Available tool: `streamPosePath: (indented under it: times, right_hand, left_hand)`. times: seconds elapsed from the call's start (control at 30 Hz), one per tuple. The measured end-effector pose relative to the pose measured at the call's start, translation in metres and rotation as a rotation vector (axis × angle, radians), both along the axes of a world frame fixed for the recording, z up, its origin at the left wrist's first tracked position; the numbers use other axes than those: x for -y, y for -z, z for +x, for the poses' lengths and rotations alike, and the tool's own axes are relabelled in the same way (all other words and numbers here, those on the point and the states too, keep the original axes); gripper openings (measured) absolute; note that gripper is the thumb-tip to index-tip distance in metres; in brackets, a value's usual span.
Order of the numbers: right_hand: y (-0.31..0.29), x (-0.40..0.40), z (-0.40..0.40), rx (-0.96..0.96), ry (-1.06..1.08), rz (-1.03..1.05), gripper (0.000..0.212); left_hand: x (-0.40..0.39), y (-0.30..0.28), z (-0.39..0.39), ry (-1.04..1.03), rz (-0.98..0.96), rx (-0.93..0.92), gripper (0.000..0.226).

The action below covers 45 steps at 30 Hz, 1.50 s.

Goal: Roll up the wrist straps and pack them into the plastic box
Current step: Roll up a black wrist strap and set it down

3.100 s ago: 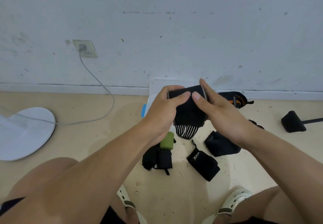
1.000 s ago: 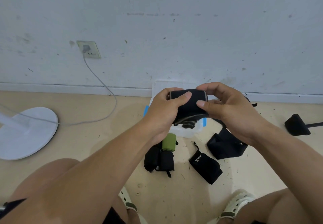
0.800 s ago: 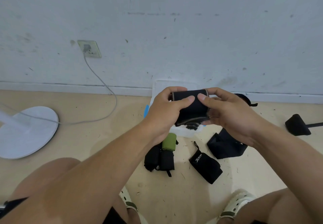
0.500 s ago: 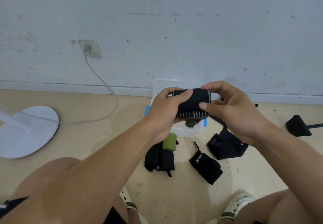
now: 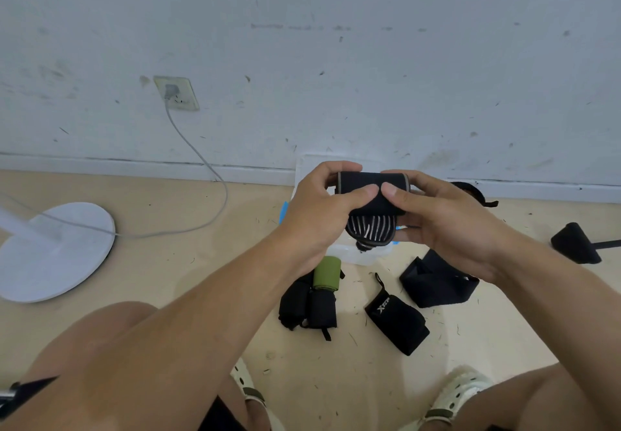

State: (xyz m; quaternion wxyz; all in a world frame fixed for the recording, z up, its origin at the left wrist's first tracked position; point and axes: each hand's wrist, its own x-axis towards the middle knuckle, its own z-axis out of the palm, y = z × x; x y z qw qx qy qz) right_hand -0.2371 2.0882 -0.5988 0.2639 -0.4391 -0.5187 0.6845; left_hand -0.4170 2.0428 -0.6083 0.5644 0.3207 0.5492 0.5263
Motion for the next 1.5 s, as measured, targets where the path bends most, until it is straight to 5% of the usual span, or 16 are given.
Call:
streamPosePath:
  times: [0.53, 0.83, 1.17, 1.5]
  right_hand:
    - [0.0013, 0.0024, 0.002, 0.001, 0.053, 0.163, 0.042]
    - [0.0019, 0.0061, 0.0003, 0.172, 0.02, 0.374, 0.048]
    - [-0.0008, 0.0021, -0.0037, -0.066, 0.05, -0.11, 0.041]
    - [-0.0057, 0.0023, 0.001, -0.132, 0.106, -0.012, 0.045]
  left_hand:
    - [-0.0024, -0.005, -0.0009, 0.028, -0.136, 0.156, 0.04]
    - [-0.0016, -0.0078, -0.0038, 0.038, -0.199, 0.158, 0.04]
    - [0.0021, -0.0058, -0.0026, -0.012, 0.011, -0.017, 0.043]
    - [0.0016, -0.0073, -0.0015, 0.001, 0.02, 0.042, 0.042]
